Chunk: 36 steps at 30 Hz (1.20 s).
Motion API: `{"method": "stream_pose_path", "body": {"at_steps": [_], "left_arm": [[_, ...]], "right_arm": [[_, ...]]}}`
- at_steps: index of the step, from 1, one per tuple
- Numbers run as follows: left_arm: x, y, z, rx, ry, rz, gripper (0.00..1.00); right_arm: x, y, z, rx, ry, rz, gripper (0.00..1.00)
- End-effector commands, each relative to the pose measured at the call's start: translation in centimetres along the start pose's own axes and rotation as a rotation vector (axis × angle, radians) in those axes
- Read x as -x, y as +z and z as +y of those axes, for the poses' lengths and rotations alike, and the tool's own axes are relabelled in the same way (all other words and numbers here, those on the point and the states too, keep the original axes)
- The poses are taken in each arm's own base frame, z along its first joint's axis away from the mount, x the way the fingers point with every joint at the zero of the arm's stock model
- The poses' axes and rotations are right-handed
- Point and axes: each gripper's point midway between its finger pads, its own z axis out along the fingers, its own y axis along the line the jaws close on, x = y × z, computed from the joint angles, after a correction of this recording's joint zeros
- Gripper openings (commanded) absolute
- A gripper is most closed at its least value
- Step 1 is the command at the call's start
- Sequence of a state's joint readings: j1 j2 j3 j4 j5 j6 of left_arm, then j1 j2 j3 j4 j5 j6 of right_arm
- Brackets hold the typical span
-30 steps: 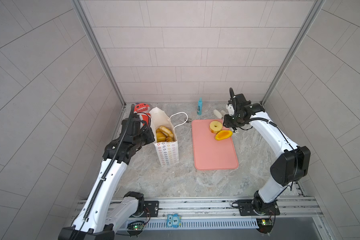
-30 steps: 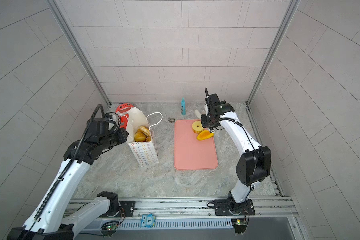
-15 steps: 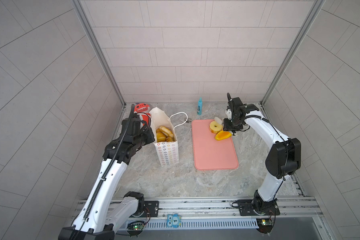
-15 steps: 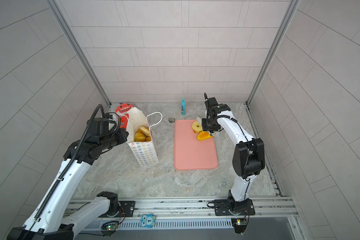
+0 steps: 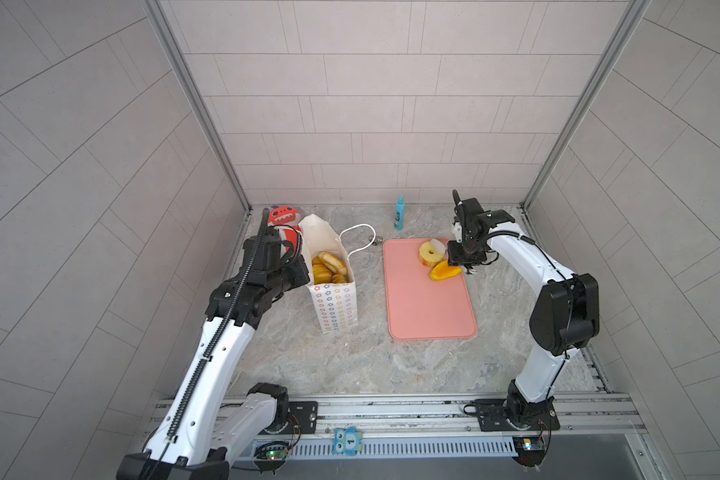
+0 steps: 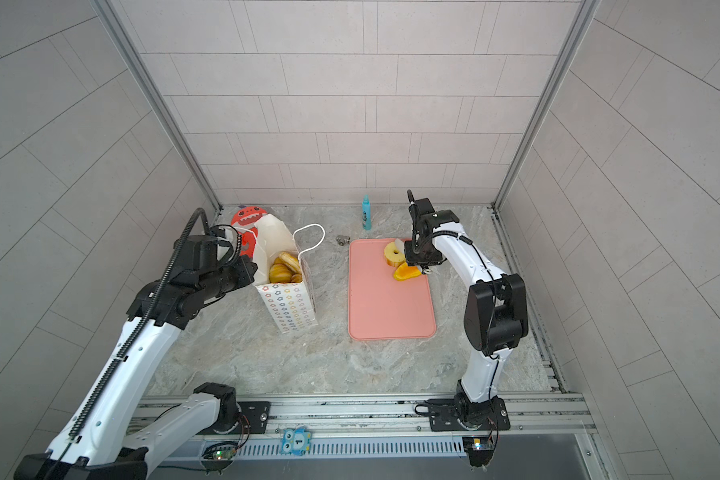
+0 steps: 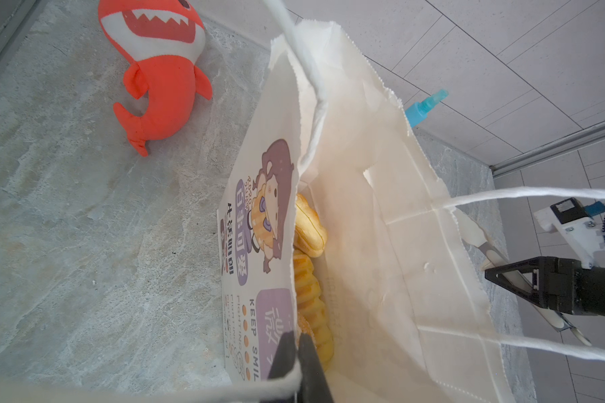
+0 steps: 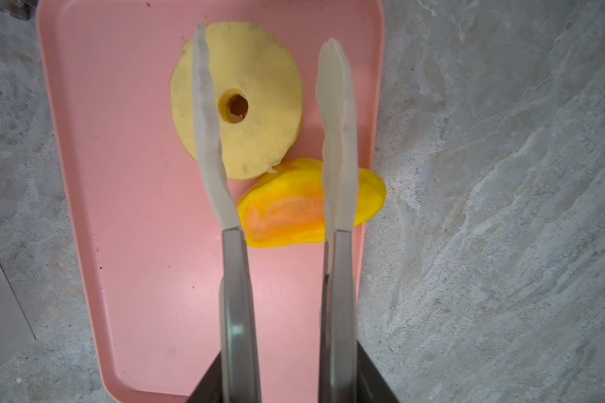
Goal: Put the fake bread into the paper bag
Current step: 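Move the tongs with the right gripper back over the pink tray, then lower the open tongs onto the pale yellow ring slice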
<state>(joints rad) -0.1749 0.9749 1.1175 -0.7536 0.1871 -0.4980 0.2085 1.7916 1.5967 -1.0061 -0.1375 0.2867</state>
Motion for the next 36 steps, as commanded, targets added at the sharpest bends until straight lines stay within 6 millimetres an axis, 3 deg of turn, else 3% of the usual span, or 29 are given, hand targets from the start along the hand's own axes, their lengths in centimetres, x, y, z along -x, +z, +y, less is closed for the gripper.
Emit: {"method": "stream_pose_path", "body": {"at_steps": [1, 12, 36], "left_arm": [[-0.7, 0.1, 0.5, 0.013, 0.001, 0.019, 0.06], [-0.6, 0.0, 0.5, 0.014, 0.004, 0.017, 0.06], [-0.6, 0.0, 0.7, 0.026, 0.01, 0.016, 0.06]], "right_arm": [[-0.6, 0.2, -0.5, -0.021, -0.013, 0.021, 0.44], [-1.0, 1.1, -0.6, -0.025, -0.015, 0.044, 0.44], [0.1, 2.1, 0.3, 0.016, -0.005, 0.047, 0.39]]}}
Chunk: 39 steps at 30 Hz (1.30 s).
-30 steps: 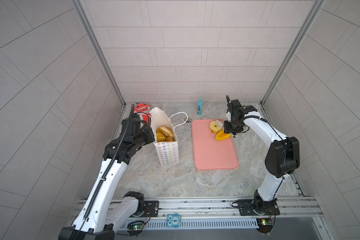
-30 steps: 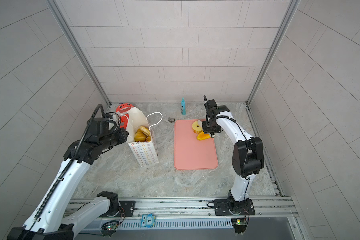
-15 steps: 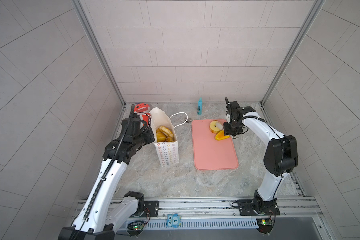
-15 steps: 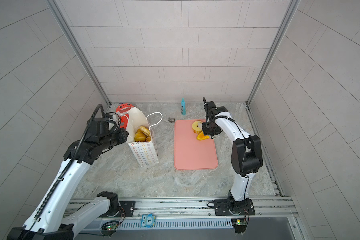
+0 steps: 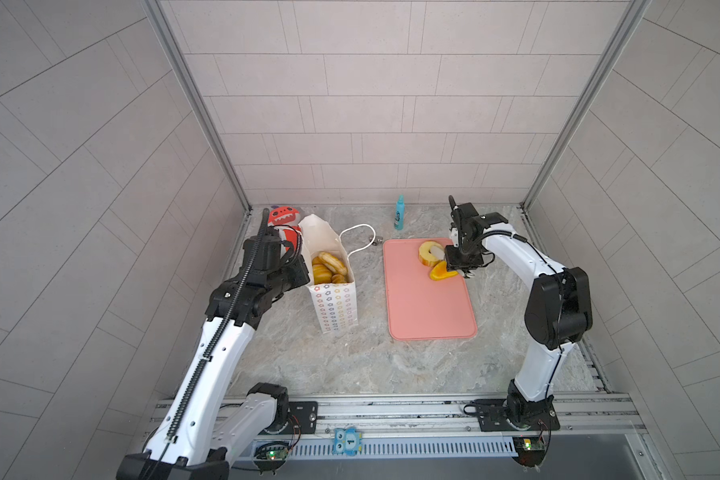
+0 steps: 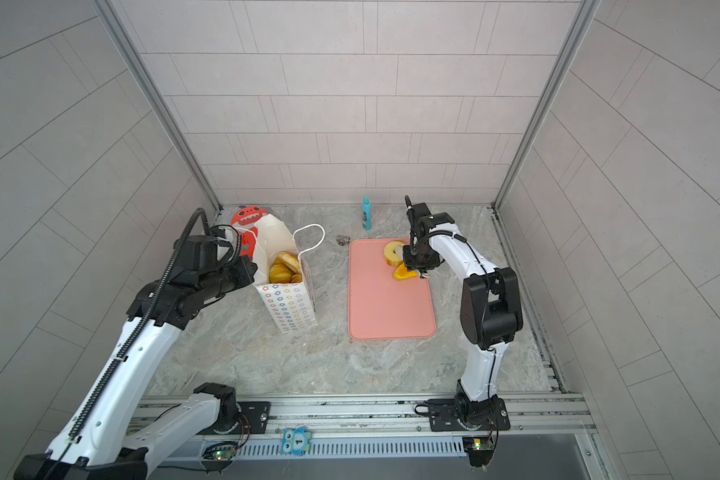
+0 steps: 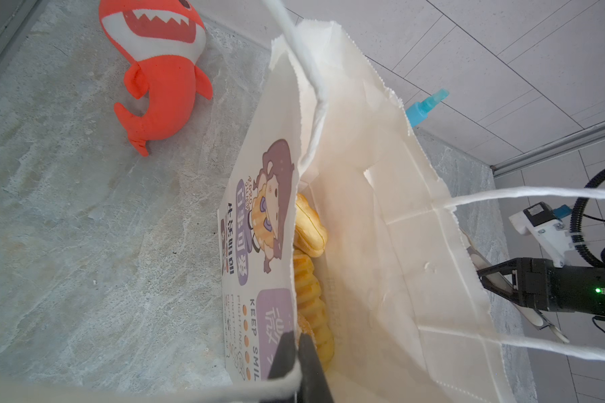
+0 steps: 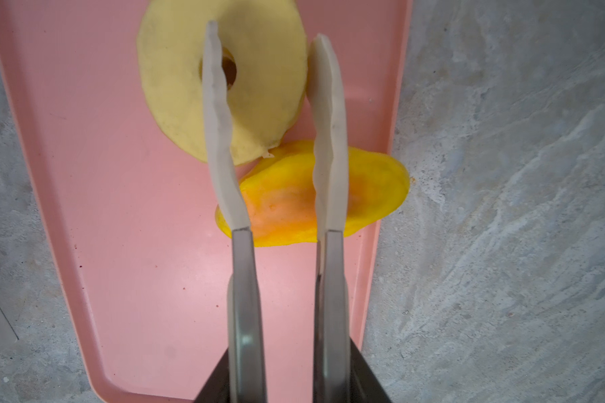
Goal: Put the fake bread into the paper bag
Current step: 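Lower the open tongs onto the pale yellow ring slice, then pinch the pale yellow ring slice with the tongs and lift it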
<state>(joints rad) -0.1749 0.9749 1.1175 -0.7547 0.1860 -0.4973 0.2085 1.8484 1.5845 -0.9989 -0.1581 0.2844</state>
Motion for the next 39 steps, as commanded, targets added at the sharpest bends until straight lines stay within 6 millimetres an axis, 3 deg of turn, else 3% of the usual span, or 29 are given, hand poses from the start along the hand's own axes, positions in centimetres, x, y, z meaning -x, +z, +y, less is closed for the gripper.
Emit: {"method": "stream_pose_path", "body": {"at_steps": [1, 11, 39], "left_arm": [[-0.7, 0.0, 0.7, 0.025, 0.01, 0.017, 0.06], [-0.5, -0.1, 0.6, 0.023, 0.012, 0.013, 0.06], [-0.2, -0.3, 0.4, 0.019, 0.013, 0.007, 0.06]], "right_arm": [[0.9, -0.4, 0.2, 0.011, -0.004, -0.019, 0.38], [0.9, -1.5, 0.2, 0.012, 0.003, -0.05, 0.26], [-0.7, -8.1, 2.0, 0.152, 0.023, -0.189, 0.23]]}}
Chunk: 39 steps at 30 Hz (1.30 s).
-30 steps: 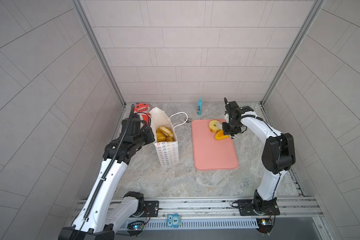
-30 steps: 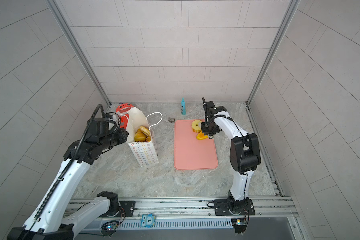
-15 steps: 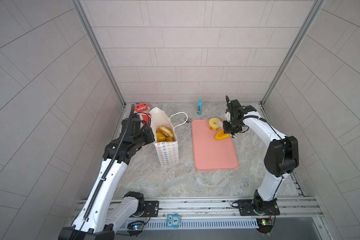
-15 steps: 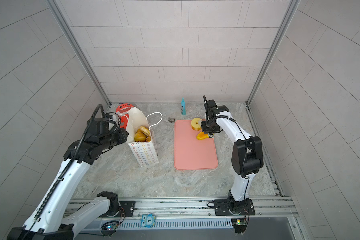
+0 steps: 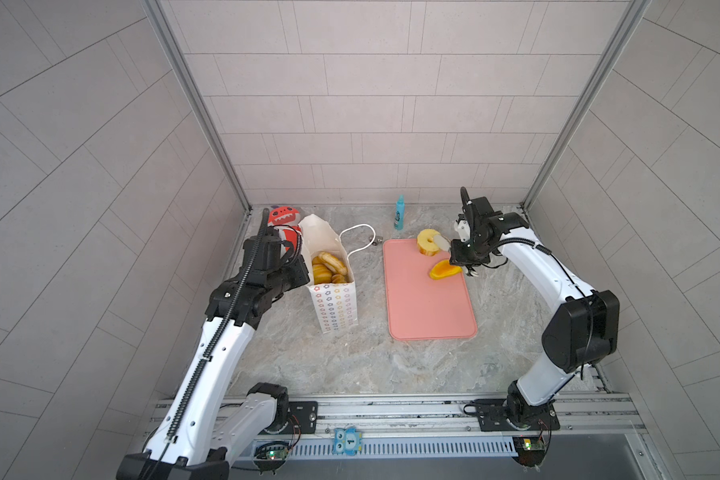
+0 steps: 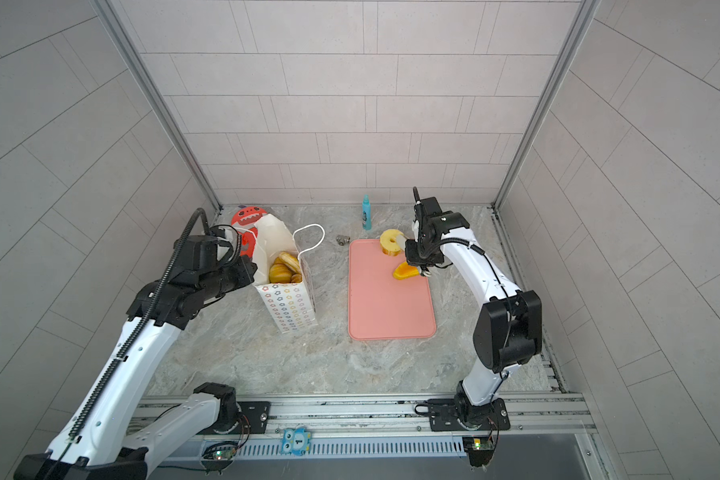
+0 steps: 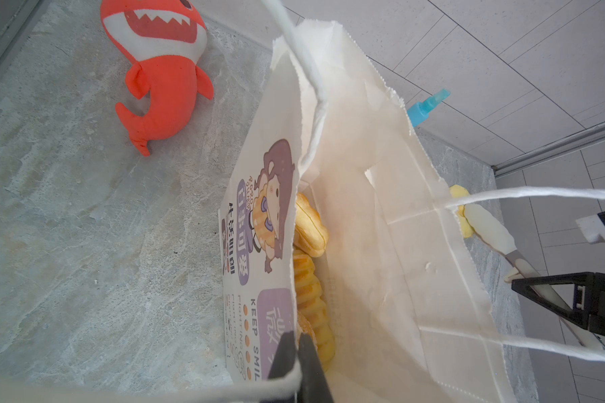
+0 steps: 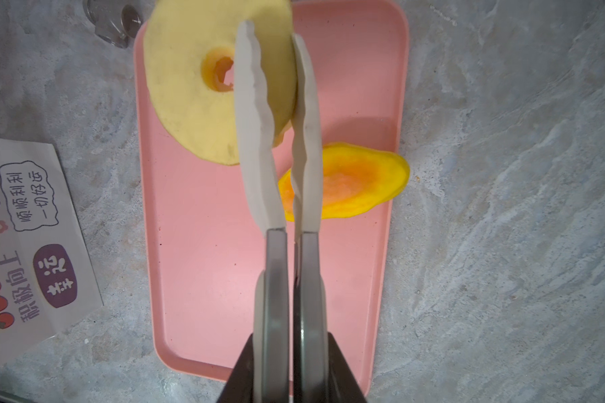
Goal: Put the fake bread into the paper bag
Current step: 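Pinch the pale yellow ring slice with the tongs and lift it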
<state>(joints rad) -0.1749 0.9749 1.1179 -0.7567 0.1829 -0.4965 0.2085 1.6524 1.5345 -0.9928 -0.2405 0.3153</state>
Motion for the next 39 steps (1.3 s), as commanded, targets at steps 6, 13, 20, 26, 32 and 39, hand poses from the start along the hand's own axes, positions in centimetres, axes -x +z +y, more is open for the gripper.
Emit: {"method": "stream_pose_path", "body": {"at_steps": [6, 13, 20, 26, 32, 39], "left_arm": [[-0.1, -0.4, 0.4, 0.017, 0.013, 0.006, 0.06], [-0.1, -0.4, 0.3, 0.016, 0.013, 0.006, 0.06], [0.0, -0.6, 0.3, 0.017, 0.013, 0.003, 0.06], [0.0, -0.6, 0.2, 0.012, 0.012, 0.002, 0.06], [0.1, -0.7, 0.1, 0.01, 0.01, -0.001, 0.06], [0.1, -0.9, 0.1, 0.008, 0.009, -0.003, 0.06]], "right_arm": [[0.1, -3.8, 1.6, 0.094, 0.011, -0.103, 0.22], [0.3, -6.0, 2.7, 0.164, 0.014, -0.184, 0.22], [1.1, -9.2, 3.3, 0.215, 0.031, -0.303, 0.22], [1.4, -11.5, 3.7, 0.23, 0.028, -0.344, 0.22], [1.8, -13.7, 4.1, 0.242, 0.023, -0.387, 0.23], [2.7, -16.8, 4.7, 0.257, 0.011, -0.449, 0.23]]}}
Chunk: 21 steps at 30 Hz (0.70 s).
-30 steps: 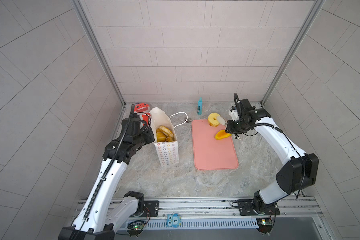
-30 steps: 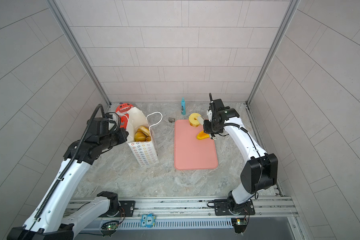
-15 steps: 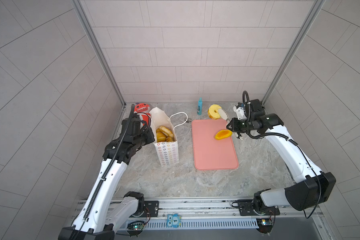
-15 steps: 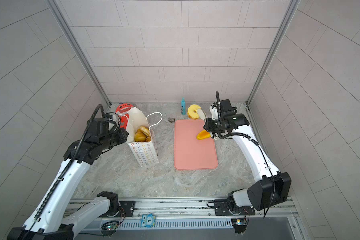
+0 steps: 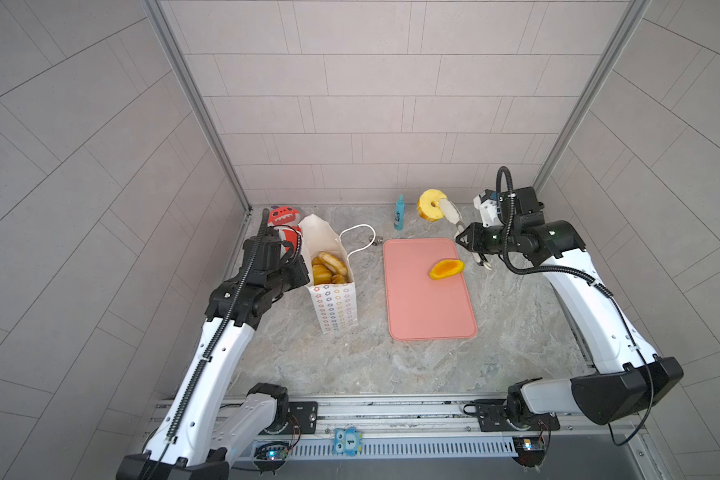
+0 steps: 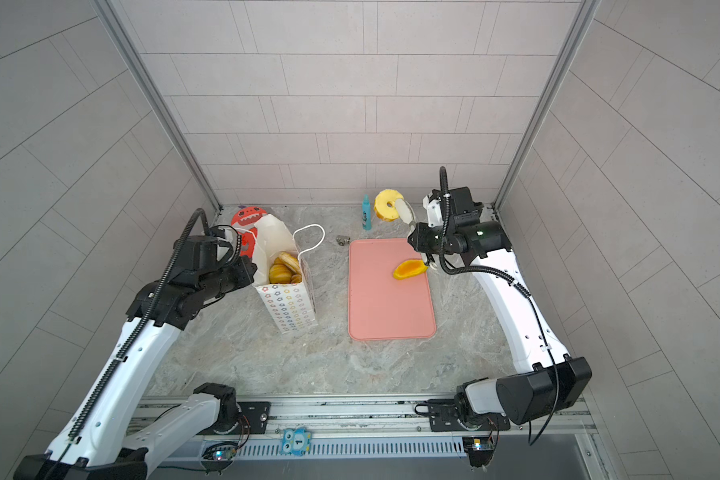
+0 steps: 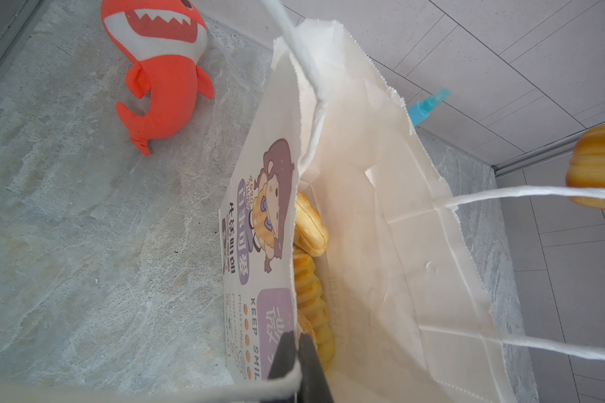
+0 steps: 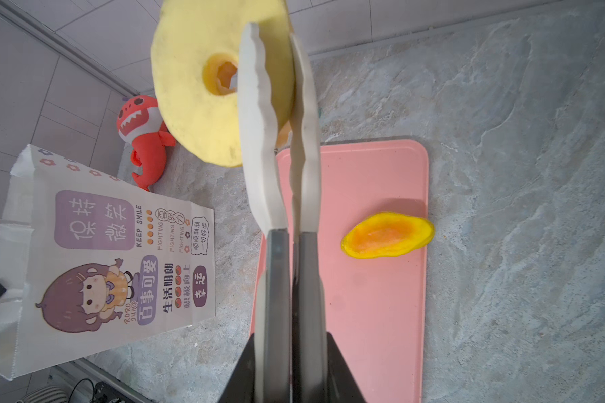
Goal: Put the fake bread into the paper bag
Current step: 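Pinch the pale yellow ring slice with the tongs and lift it, then carry the ring slice with the tongs over the paper bag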
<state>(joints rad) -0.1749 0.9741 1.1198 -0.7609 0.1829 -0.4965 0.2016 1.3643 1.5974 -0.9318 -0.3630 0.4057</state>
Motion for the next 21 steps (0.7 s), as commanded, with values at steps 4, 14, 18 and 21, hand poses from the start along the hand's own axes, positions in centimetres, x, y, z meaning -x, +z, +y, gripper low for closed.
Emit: {"method": "stream_pose_path", "body": {"at_steps": [4, 14, 18, 21], "left_arm": [[0.2, -0.9, 0.1, 0.008, 0.009, -0.005, 0.06], [0.3, -1.1, 0.0, 0.007, 0.009, -0.01, 0.06], [0.4, -1.1, 0.0, 0.007, 0.01, -0.013, 0.06], [0.4, -1.2, 0.0, 0.006, 0.01, -0.014, 0.06]], "right_arm": [[2.9, -4.4, 2.0, 0.044, -0.02, -0.126, 0.23], [4.9, -7.2, 3.8, 0.086, -0.042, -0.18, 0.23], [5.0, -7.8, 4.5, 0.112, -0.049, -0.181, 0.23], [5.0, -8.2, 5.2, 0.133, -0.057, -0.186, 0.23]]}}
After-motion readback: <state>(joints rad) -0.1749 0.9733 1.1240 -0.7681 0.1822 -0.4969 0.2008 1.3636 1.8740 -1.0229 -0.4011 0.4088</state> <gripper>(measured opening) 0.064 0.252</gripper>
